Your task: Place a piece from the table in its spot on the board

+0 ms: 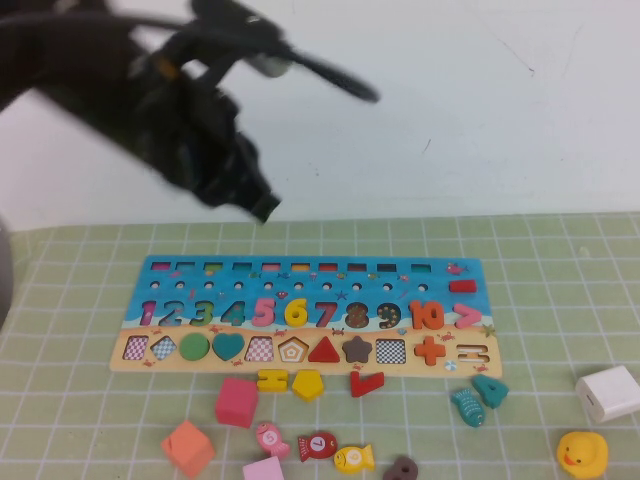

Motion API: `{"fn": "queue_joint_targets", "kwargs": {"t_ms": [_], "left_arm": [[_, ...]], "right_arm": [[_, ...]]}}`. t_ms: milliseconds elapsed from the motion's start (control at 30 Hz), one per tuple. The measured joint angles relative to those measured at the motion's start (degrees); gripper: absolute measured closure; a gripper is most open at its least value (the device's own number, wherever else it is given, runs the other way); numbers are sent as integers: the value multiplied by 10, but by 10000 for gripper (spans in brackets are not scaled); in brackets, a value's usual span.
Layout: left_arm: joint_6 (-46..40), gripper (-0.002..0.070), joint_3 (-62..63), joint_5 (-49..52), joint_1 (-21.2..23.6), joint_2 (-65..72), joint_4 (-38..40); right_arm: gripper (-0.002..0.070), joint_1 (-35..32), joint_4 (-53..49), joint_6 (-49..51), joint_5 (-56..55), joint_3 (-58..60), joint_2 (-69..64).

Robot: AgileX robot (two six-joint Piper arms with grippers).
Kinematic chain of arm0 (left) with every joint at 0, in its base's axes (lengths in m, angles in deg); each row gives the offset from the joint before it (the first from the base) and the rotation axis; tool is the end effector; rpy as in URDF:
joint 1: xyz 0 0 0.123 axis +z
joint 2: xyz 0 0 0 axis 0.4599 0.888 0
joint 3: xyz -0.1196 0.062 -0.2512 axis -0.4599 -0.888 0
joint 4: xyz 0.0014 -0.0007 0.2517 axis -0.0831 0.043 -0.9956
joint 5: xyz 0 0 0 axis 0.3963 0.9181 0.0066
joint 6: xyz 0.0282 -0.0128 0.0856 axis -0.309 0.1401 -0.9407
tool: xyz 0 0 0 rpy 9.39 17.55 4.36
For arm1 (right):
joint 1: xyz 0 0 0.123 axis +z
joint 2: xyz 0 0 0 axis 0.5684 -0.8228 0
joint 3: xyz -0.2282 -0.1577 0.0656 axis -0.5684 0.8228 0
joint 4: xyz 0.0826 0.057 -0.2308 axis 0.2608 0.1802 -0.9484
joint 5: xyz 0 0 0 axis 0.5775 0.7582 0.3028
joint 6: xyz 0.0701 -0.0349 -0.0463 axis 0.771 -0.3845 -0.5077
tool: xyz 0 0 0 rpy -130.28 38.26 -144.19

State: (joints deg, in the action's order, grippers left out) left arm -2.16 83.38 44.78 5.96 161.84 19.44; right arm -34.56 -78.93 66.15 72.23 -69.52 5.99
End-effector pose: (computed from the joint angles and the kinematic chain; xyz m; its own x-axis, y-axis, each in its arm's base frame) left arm 0.3191 -0.1474 0.3825 -0.5205 0.5677 -0.6378 0.7110 0.7018 0.0444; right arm 0.0532 -0.0034 0.1736 -0.2766 -0.0741 -0.9581 0.0135 0.9966 -0.0810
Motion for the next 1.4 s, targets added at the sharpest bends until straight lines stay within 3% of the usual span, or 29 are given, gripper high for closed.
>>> {"fn": "queue_joint_targets", "kwargs": {"t_ms": [300, 600, 833, 1033, 1400], "left_arm": [[35, 675, -291, -147, 0, -261, 28], [122, 675, -474, -213, 0, -500, 23], [195, 675, -547, -215, 0, -609, 11], [209, 675, -562, -154, 0, -642, -4], [327, 675, -584, -150, 0, -647, -139]], "right_arm": [[675, 0, 0, 0, 0, 0, 0], [675, 0, 0, 0, 0, 0, 0], [675, 0, 0, 0, 0, 0, 0], [675, 0, 0, 0, 0, 0, 0], [675, 0, 0, 0, 0, 0, 0]]}}
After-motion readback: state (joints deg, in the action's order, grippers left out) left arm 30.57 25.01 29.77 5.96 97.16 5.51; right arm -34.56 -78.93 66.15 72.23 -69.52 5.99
